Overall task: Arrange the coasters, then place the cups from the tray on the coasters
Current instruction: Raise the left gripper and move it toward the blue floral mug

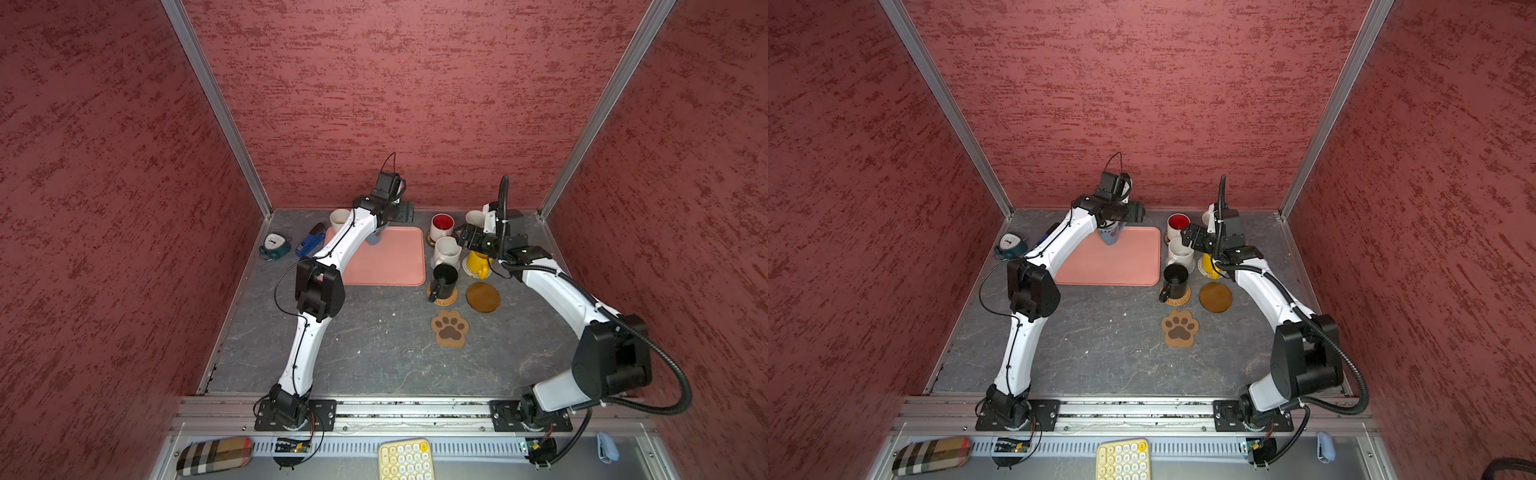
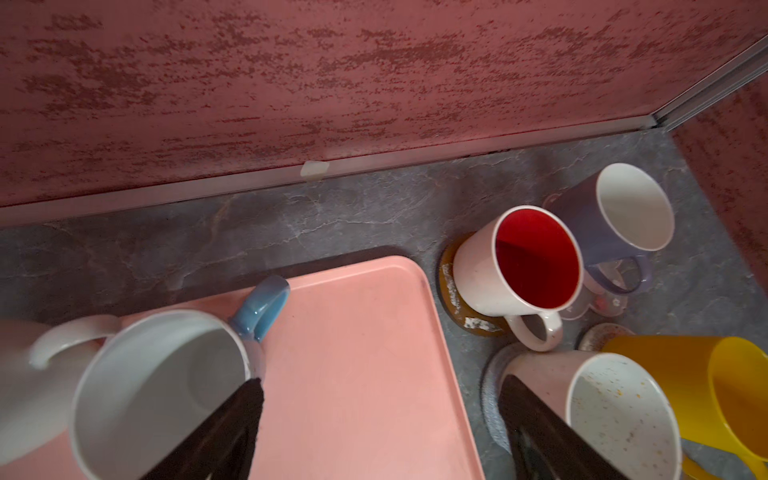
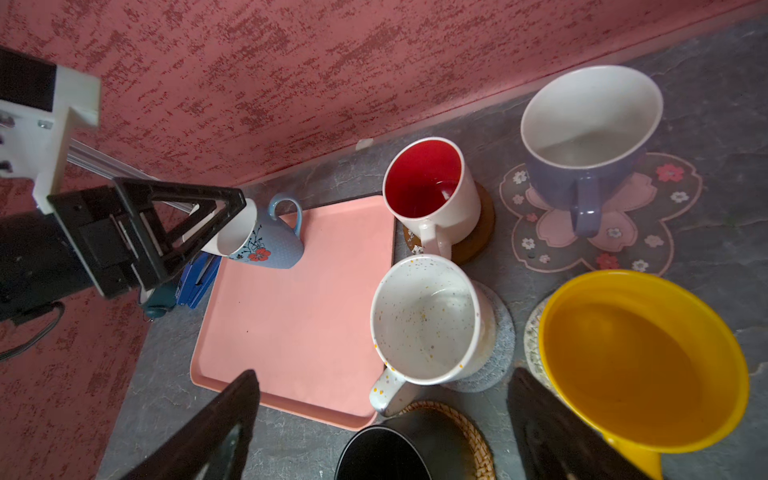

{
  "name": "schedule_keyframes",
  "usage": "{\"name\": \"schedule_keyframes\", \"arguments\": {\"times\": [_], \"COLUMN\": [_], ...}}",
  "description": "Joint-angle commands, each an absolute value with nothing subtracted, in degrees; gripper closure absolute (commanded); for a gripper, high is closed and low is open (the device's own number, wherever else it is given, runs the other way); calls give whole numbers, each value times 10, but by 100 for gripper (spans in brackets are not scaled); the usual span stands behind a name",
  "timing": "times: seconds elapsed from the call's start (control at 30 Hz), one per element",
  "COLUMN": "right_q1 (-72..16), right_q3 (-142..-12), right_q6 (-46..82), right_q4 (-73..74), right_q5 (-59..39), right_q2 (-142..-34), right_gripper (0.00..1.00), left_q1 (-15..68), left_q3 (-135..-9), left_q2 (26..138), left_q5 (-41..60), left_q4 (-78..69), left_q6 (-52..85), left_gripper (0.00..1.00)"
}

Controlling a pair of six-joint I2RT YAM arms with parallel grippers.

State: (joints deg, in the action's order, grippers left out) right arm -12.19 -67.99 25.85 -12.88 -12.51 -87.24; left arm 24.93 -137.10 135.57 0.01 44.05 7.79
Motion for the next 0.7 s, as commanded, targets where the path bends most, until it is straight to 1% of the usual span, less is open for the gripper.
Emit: {"name": "schedule_keyframes", "arguments": {"times": [0.0,0.33,0.53,0.67], "right_q1": [-125,-147,-158,-161], "right_q3": [-702,-665,-647,-626], "right_q6": [251,247,245,237], "right_q4": [-118,-125,-129,-136], "right_q5": [-136,-127,-122,-105], "right_q2": [-870,-851,-836,-804], "right_gripper": [7,7,7,7], "left_q1": [239,234,234,238], "left_q3": [-1409,-1461,-1462,-1462], "left_q2": [1379,1450,1480,1490], "left_q5": [15,4,-9,-16], "left_q4": [456,418,405,392], "left_q6": [33,-26,-40,-46], "left_gripper": [11,11,11,11]}}
